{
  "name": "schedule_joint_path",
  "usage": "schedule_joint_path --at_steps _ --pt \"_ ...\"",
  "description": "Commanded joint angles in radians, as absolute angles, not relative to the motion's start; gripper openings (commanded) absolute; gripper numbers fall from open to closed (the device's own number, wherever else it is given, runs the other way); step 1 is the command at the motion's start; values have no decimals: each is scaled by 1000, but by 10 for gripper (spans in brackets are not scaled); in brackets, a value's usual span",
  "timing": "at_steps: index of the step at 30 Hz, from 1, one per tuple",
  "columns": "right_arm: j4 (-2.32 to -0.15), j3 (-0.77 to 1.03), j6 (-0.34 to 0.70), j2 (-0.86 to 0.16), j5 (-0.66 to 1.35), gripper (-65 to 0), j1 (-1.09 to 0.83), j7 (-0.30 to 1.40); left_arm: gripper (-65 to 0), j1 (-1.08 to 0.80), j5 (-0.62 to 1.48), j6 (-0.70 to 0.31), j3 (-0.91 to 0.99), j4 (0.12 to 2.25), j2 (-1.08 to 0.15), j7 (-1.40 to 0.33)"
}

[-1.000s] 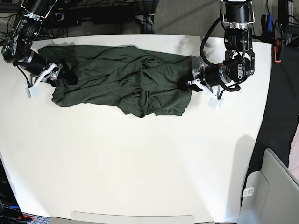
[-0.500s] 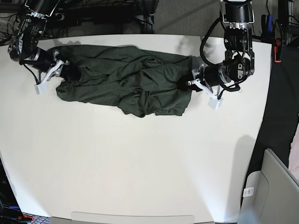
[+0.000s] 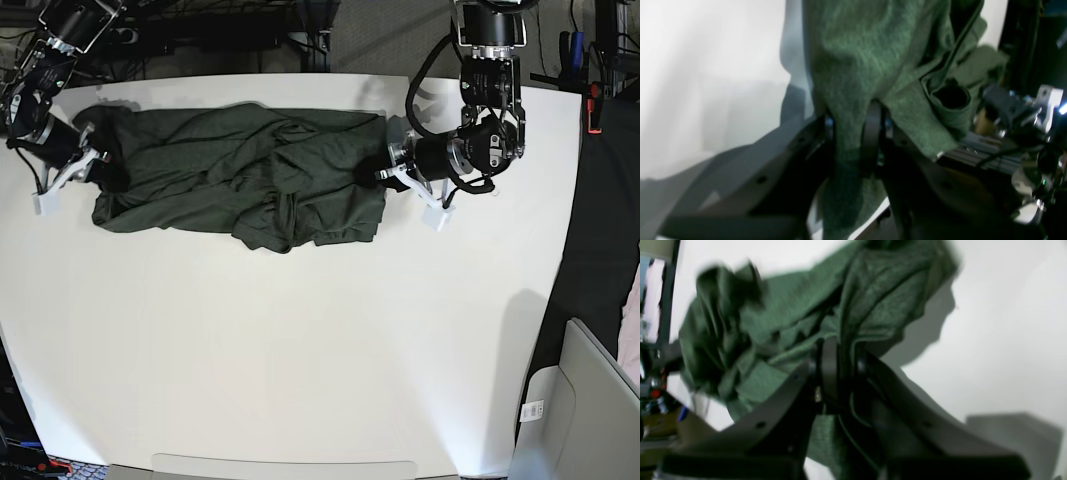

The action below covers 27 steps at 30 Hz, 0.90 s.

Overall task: Fold the T-shirt properly
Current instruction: 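Fold the end held by the right gripper inward toward the left gripper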

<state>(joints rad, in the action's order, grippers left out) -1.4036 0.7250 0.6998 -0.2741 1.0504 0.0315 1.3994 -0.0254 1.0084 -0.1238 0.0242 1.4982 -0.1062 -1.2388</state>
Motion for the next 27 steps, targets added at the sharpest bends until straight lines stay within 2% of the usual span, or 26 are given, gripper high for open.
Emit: schedule_joint_path --at_steps 1,10,16,27 --pt "-1419 740 698 -298 1076 -617 44 1396 -633 -16 1013 -127 27 1511 -104 -1253" --pt "-1420 757 698 -308 1225 -617 70 1396 -633 -16 1012 -128 25 1511 -47 -1254" --pt "-1468 638 698 -196 1276 -618 124 1396 -633 -16 1009 -128 25 1508 -47 -1247" --pt "-1489 363 698 113 1225 -617 182 1396 -632 -68 1007 -125 25 1506 -53 -1164"
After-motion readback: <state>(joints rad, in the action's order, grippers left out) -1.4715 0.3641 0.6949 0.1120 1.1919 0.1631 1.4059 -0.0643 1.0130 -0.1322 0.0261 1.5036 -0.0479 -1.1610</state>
